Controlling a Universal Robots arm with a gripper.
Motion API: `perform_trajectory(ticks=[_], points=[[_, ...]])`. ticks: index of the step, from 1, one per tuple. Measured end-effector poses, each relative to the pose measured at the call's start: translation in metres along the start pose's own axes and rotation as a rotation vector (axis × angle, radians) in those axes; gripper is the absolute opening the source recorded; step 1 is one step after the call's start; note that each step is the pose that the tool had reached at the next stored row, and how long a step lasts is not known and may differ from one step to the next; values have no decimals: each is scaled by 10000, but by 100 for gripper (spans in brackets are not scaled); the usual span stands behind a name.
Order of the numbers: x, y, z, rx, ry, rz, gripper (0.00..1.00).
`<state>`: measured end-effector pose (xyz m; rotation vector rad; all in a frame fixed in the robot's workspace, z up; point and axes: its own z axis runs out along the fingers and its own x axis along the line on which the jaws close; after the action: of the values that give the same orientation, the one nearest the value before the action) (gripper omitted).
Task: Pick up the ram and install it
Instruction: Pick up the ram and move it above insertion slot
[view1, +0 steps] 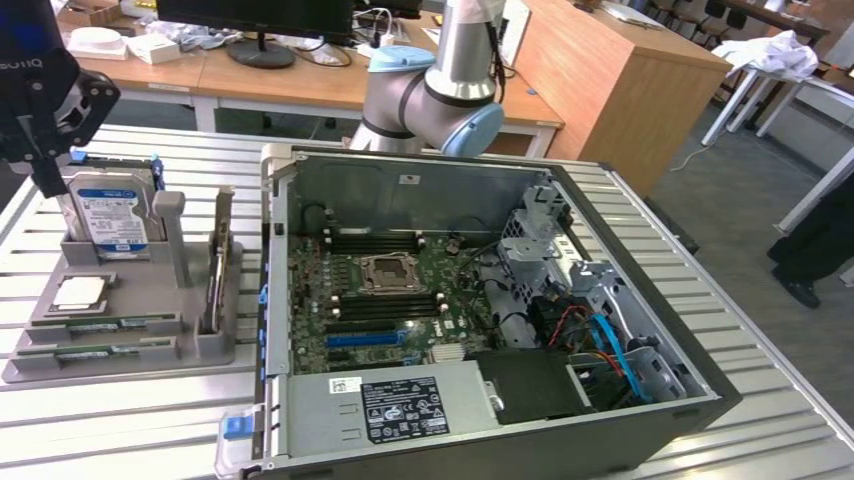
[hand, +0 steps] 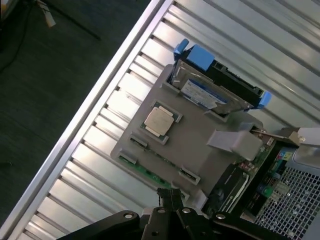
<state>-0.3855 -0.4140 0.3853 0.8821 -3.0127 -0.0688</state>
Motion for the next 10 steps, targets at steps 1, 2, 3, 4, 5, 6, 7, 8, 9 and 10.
perform_trajectory(ticks=[1, 2, 3, 4, 5, 6, 7, 8, 9, 10], points=[[0, 0, 0, -2, 7, -153, 10], [0, 0, 0, -4, 15, -327, 10], [0, 0, 0, -5, 22, -490, 10], [0, 0, 0, -7, 28, -654, 10], [0, 0, 0, -9, 36, -820, 10], [0, 0, 0, -11, 42, -987, 10], [0, 0, 0, -12, 50, -1156, 10], [0, 0, 0, -14, 57, -1320, 10], [0, 0, 0, -16, 64, -1484, 10], [0, 0, 0, -17, 71, -1657, 10]])
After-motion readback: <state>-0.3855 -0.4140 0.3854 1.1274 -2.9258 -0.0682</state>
